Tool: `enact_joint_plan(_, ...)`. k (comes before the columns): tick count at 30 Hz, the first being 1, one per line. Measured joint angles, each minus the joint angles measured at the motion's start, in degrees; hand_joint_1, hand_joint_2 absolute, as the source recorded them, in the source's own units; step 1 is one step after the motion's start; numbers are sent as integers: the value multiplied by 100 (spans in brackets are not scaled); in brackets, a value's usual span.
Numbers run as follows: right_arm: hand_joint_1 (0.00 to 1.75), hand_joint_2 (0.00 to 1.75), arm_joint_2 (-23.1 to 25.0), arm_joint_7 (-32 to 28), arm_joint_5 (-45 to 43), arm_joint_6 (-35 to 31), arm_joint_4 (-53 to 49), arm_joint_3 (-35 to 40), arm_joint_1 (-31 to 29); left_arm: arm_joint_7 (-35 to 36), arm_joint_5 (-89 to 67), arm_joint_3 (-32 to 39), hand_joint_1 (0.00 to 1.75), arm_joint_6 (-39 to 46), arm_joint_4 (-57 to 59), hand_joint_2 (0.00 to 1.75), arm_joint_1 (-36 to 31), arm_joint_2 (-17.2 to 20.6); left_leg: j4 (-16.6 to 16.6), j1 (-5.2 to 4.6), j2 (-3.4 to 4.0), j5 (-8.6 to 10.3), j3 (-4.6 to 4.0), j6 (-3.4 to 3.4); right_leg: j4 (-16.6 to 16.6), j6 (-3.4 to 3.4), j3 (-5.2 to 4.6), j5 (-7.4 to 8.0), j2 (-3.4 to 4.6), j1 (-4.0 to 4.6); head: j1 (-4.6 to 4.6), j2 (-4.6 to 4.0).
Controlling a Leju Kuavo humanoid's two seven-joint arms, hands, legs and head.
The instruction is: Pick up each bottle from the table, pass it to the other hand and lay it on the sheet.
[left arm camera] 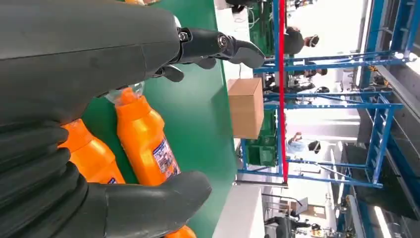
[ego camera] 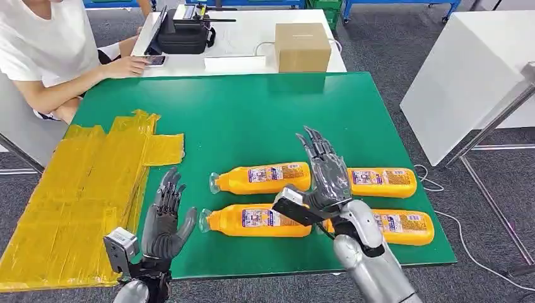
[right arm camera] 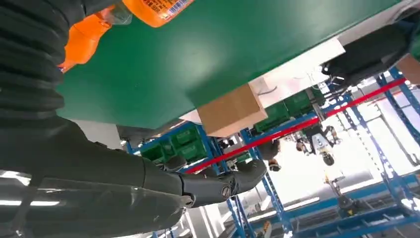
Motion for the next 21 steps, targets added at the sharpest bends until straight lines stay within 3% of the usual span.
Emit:
enact_joint_plan(7, 0, 175, -35, 13, -192, 670, 786, 196, -782, 26, 100, 13, 0, -232, 194, 175, -187, -50, 0, 0, 1, 10, -2, -3, 0, 8, -2, 6, 1, 0, -2, 0)
enact_joint_plan(12, 0, 175, 72, 9, -212, 855, 1548, 437, -1334, 35, 131, -15, 0, -317, 372, 175, -338, -96, 0, 0, 0, 14, -1, -3, 1, 10, -1, 9, 0, 0, 0, 0)
enact_joint_plan(21, 0, 175, 312, 9, -240, 894, 2543, 717, -1769, 66, 192, -94, 0, -352, 586, 175, -499, -118, 0, 0, -1, 17, -6, 0, 1, 10, -5, 9, -1, 0, 0, 0)
